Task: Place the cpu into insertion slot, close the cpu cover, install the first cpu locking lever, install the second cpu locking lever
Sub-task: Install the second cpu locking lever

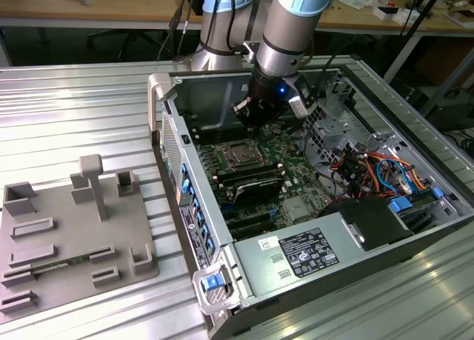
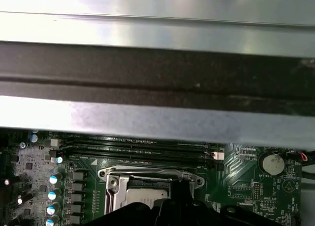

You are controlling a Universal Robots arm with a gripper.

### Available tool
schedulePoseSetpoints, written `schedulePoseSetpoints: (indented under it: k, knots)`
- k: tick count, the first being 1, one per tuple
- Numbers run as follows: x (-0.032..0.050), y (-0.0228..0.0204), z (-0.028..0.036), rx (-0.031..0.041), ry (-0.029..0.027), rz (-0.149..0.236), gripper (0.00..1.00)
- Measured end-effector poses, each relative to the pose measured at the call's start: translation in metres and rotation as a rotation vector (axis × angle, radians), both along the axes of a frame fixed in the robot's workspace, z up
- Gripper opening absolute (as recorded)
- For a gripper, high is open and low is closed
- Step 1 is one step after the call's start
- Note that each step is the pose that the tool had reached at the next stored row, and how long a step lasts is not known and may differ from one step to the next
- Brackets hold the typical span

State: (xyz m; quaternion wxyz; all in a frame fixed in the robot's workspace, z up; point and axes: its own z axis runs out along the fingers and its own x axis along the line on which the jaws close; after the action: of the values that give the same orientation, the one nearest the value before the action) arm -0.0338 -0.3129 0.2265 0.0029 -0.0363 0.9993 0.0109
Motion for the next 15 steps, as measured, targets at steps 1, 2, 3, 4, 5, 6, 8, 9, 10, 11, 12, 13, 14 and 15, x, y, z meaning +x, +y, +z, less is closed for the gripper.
schedulePoseSetpoints:
  k: [1, 2, 3, 4, 5, 6, 8, 9, 10, 11, 12, 13, 14, 15]
  knots:
    - [0.0000, -0.0012, 0.0000, 0.0000, 0.0000, 0.000, 0.11]
    - [0.0000, -0.0019, 0.0000, 0.0000, 0.0000, 0.000, 0.11]
    - [0.0001, -0.0031, 0.0000, -0.0001, 0.0000, 0.000, 0.11]
    - [0.0001, -0.0040, 0.0001, -0.0003, 0.0001, 0.000, 0.11]
    - [0.0001, -0.0050, 0.0001, -0.0004, 0.0000, 0.000, 0.11]
    - [0.0002, -0.0065, 0.0001, -0.0004, 0.0001, 0.000, 0.11]
    - [0.0002, -0.0096, 0.0001, -0.0004, 0.0000, 0.000, 0.11]
    - [0.0002, -0.0110, 0.0001, -0.0005, 0.0000, 0.000, 0.11]
    - [0.0003, -0.0127, 0.0001, -0.0003, 0.0000, 0.000, 0.11]
    - [0.0003, -0.0145, 0.0001, -0.0004, 0.0000, 0.000, 0.11]
    - [0.0002, -0.0163, 0.0001, -0.0004, 0.0000, 0.000, 0.11]
    - [0.0002, -0.0195, 0.0001, -0.0002, 0.0000, 0.000, 0.11]
    - [0.0003, -0.0197, 0.0008, -0.0004, 0.0000, 0.000, 0.11]
    - [0.0002, -0.0198, 0.0022, -0.0005, 0.0000, 0.000, 0.11]
